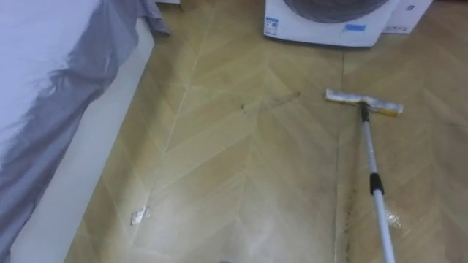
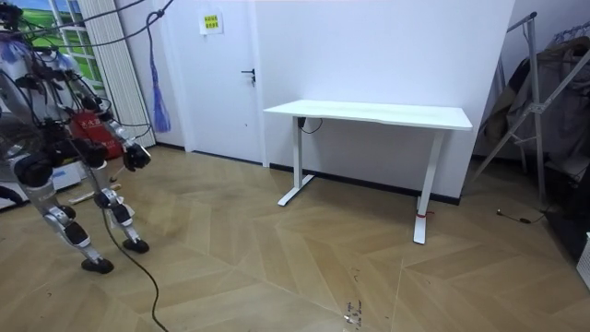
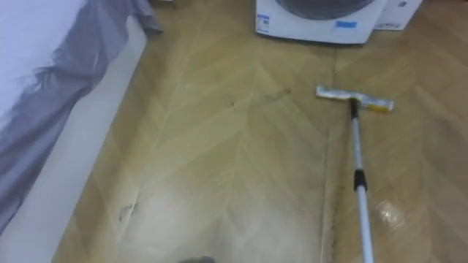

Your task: Mop floor

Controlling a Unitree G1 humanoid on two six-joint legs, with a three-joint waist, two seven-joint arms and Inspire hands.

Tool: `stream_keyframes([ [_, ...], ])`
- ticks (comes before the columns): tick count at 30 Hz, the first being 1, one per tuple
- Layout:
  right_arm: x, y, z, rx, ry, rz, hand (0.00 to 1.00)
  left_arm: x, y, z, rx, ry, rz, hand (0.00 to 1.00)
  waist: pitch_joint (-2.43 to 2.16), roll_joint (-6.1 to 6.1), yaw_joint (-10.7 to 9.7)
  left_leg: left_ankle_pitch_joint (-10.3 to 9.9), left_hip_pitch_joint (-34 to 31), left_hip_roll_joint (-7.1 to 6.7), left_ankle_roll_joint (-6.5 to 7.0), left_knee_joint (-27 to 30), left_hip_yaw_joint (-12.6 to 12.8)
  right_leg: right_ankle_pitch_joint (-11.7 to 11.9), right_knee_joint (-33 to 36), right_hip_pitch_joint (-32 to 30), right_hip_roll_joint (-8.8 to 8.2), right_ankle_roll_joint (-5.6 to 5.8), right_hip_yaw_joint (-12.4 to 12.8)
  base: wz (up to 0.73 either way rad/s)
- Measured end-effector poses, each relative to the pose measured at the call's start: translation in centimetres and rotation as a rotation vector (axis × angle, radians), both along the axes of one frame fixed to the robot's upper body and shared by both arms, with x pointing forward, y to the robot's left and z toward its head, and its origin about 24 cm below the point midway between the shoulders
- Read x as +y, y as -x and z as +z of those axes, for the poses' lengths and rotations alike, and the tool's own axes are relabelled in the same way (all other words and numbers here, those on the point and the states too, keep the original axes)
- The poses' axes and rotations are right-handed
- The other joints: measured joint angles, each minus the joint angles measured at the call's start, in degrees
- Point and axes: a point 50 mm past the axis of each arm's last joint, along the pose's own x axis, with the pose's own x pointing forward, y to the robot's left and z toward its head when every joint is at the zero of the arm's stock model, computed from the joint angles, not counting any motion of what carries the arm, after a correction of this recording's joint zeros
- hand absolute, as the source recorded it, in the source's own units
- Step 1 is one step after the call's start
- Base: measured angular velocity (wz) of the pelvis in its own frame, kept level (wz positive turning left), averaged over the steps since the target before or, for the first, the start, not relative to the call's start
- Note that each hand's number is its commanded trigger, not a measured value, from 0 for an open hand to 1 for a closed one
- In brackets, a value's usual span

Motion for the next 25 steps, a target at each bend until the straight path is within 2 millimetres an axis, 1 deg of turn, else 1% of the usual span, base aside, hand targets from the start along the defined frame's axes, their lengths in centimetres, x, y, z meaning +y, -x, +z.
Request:
stream_keyframes([
  [2, 0.1, 0.0, 0.0, 0.015, -0.020, 0.017, 1.00, 0.2, 0.6, -0.1, 0.021, -0.016, 0.008, 0.00, -0.06, -1.57, -0.4, 2.5, 5.5, -0.09, -0.37, -6.6, 0.3, 2.4, -6.0, 4.9, 0.06, -0.16, -0.3, -0.09],
  [3, 0.1, 0.1, 0.0, 0.021, -0.024, 0.016, 1.00, 0.2, 0.9, -0.1, 0.027, -0.019, 0.013, 0.00, -0.05, -1.97, -0.4, 3.0, 6.9, -0.07, -0.49, -8.1, 0.3, 2.9, -7.6, 6.3, 0.18, -0.26, -0.4, -0.07],
  [4, 0.3, 0.3, 0.0, 0.039, -0.035, 0.022, 1.00, 0.5, 1.5, -0.1, 0.042, -0.024, 0.033, 0.00, -0.20, -2.81, -0.4, 3.9, 9.4, -0.05, -0.77, -10.6, 0.2, 3.8, -10.2, 8.7, 0.36, -0.42, -0.4, 0.00],
  [5, 0.4, 0.3, 0.0, 0.048, -0.039, 0.023, 1.00, 0.6, 1.8, -0.2, 0.054, -0.028, 0.039, 0.00, -0.18, -3.17, -0.3, 4.1, 10.6, 0.04, -0.91, -11.4, 0.2, 4.1, -11.3, 10.0, 0.59, -0.50, -0.4, -0.05],
  [6, 0.6, 0.3, -0.1, 0.057, -0.049, 0.023, 1.00, 0.8, 2.3, -0.2, 0.078, -0.038, 0.045, 0.00, -0.03, -3.47, -0.2, 4.3, 12.4, 0.32, -1.13, -12.5, 0.2, 4.6, -13.2, 12.1, 0.99, -0.68, -0.4, -0.06],
  [8, 1.1, 0.0, -0.3, 0.060, -0.068, 0.045, 1.00, 1.2, 3.5, -0.2, 0.111, -0.040, 0.083, 0.00, -0.10, -4.53, -0.2, 4.6, 15.4, 0.61, -1.59, -14.7, 0.3, 5.3, -16.0, 15.2, 1.42, -1.03, -0.4, -0.08],
  [10, 1.3, -0.4, -0.4, 0.052, -0.085, 0.053, 1.00, 1.3, 3.9, -0.2, 0.128, -0.039, 0.102, 0.00, -0.14, -5.01, -0.2, 4.8, 17.0, 0.81, -1.79, -15.8, 0.4, 5.8, -17.6, 17.0, 1.76, -1.16, -0.4, -0.05],
  [12, 1.5, -0.5, -0.4, 0.046, -0.101, 0.054, 1.00, 1.4, 4.1, -0.2, 0.131, -0.033, 0.116, 0.00, -0.19, -4.95, -0.3, 4.8, 18.5, 1.07, -1.85, -16.3, 0.4, 6.2, -19.2, 19.0, 2.10, -1.31, -0.4, 0.02],
  [13, 1.5, -0.5, -0.5, 0.043, -0.104, 0.055, 1.00, 1.3, 4.1, -0.2, 0.129, -0.031, 0.121, 0.00, -0.14, -5.07, -0.3, 4.8, 19.1, 1.13, -1.90, -16.5, 0.3, 6.3, -19.9, 19.9, 2.15, -1.38, -0.8, 0.04],
  [14, 1.5, -0.6, -0.5, 0.040, -0.106, 0.054, 1.00, 1.2, 4.0, -0.2, 0.124, -0.028, 0.122, 0.00, -0.20, -4.85, -0.4, 4.8, 19.8, 1.17, -1.96, -16.8, 0.3, 6.5, -20.1, 20.4, 2.19, -1.40, -0.9, 0.00],
  [15, 1.6, -0.7, -0.5, 0.037, -0.108, 0.054, 1.00, 1.1, 4.0, -0.3, 0.123, -0.026, 0.122, 0.00, -0.17, -4.83, -0.4, 4.8, 20.0, 1.18, -2.00, -16.9, 0.4, 6.5, -20.2, 20.6, 2.19, -1.40, -0.9, -0.03],
  [16, 1.7, -0.7, -0.5, 0.035, -0.115, 0.055, 1.00, 1.0, 4.0, -0.3, 0.124, -0.022, 0.125, 0.00, 0.05, -4.89, -0.5, 4.7, 20.7, 1.19, -2.07, -17.2, 0.4, 6.5, -20.3, 21.2, 2.21, -1.40, -0.9, -0.07],
  [18, 2.0, -0.6, -0.6, 0.034, -0.128, 0.050, 1.00, 0.9, 4.1, -0.3, 0.126, -0.020, 0.133, 0.00, 0.06, -4.73, -0.4, 4.7, 21.7, 1.20, -2.20, -18.1, 0.6, 6.5, -20.6, 22.0, 2.20, -1.41, -0.9, -0.10],
  [21, 2.5, -0.3, -0.8, 0.034, -0.146, 0.039, 1.00, 0.8, 4.5, -0.4, 0.145, -0.028, 0.095, 0.00, 0.03, -4.53, -0.3, 4.8, 23.6, 1.17, -2.32, -19.3, 1.1, 6.5, -21.0, 23.2, 2.28, -1.45, -0.2, -0.12],
  [25, 2.9, -0.1, -0.9, 0.026, -0.160, 0.030, 1.00, 0.6, 4.7, -0.4, 0.161, -0.021, 0.065, 0.00, 0.01, -4.32, -0.4, 4.9, 24.8, 1.19, -2.41, -20.2, 1.5, 6.5, -21.0, 23.8, 2.25, -1.45, -0.1, -0.07],
])
